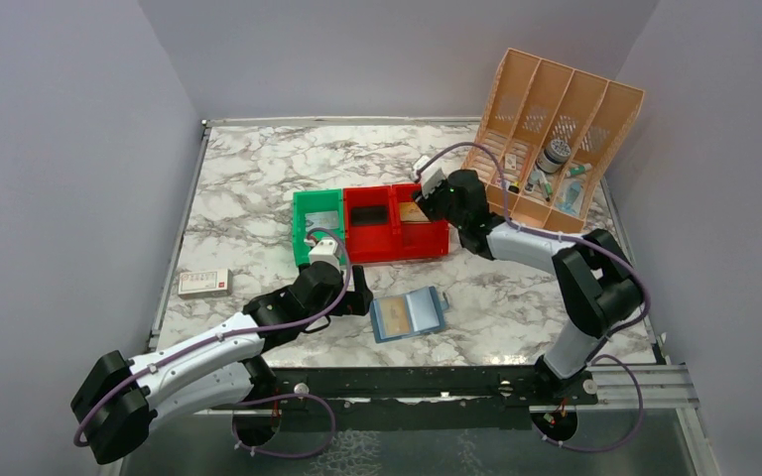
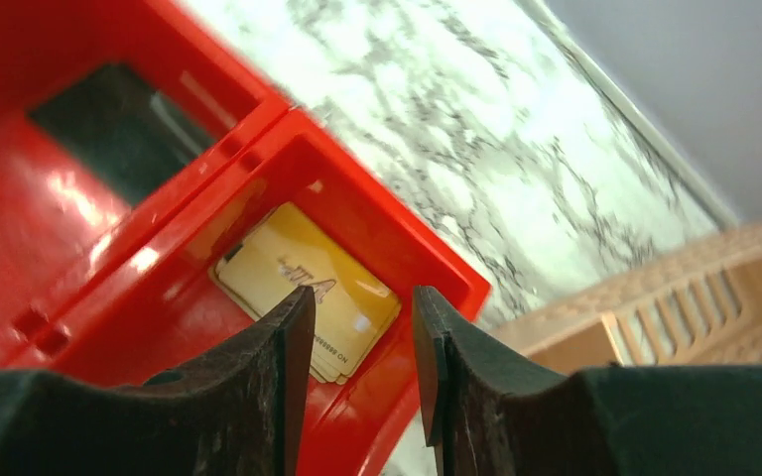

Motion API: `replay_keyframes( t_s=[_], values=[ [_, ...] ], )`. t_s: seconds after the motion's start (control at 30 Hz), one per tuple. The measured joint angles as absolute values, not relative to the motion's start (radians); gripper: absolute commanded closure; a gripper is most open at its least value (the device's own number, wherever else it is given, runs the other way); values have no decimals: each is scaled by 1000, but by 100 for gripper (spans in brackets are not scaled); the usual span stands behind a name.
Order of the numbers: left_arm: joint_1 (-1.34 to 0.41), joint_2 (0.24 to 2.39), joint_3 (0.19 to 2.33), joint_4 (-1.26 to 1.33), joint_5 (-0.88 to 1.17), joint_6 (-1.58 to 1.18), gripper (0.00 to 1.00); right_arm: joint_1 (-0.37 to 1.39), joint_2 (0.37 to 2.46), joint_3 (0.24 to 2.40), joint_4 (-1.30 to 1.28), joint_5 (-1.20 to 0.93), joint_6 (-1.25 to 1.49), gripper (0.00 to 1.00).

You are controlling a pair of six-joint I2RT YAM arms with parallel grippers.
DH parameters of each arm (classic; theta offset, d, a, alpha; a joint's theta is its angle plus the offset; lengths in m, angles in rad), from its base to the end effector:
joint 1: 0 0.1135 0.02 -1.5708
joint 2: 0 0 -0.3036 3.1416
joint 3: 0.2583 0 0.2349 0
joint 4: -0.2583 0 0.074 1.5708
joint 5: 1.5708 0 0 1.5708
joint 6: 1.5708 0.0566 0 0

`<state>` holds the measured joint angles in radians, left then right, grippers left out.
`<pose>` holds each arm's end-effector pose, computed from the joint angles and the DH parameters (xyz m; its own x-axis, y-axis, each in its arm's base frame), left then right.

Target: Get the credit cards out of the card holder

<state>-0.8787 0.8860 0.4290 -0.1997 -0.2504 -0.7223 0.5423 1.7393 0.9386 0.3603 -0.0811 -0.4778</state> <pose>0.1131 -0.1145 0.2236 -0.7026 -0.1560 -0.6943 0.2081 0.8880 -0.4101 0.3317 0.2052 0.2360 -0.0588 -0.5705 -0.8192 -0.6804 0.6234 -0.3853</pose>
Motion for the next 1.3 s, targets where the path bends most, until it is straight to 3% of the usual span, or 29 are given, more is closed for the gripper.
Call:
replay_keyframes(
  t_s=[0.23, 0.53, 1.3],
  values=[
    [-879, 871, 429, -200, -250, -723, 1, 540, 1657, 981, 240, 48, -78, 58],
    [-878, 830, 429, -211, -251, -723, 1, 540, 1662, 1008, 20, 19, 156, 64],
    [-878, 823, 429, -211, -252, -728, 1, 577, 1861, 1156, -115, -10, 258, 67]
  ],
)
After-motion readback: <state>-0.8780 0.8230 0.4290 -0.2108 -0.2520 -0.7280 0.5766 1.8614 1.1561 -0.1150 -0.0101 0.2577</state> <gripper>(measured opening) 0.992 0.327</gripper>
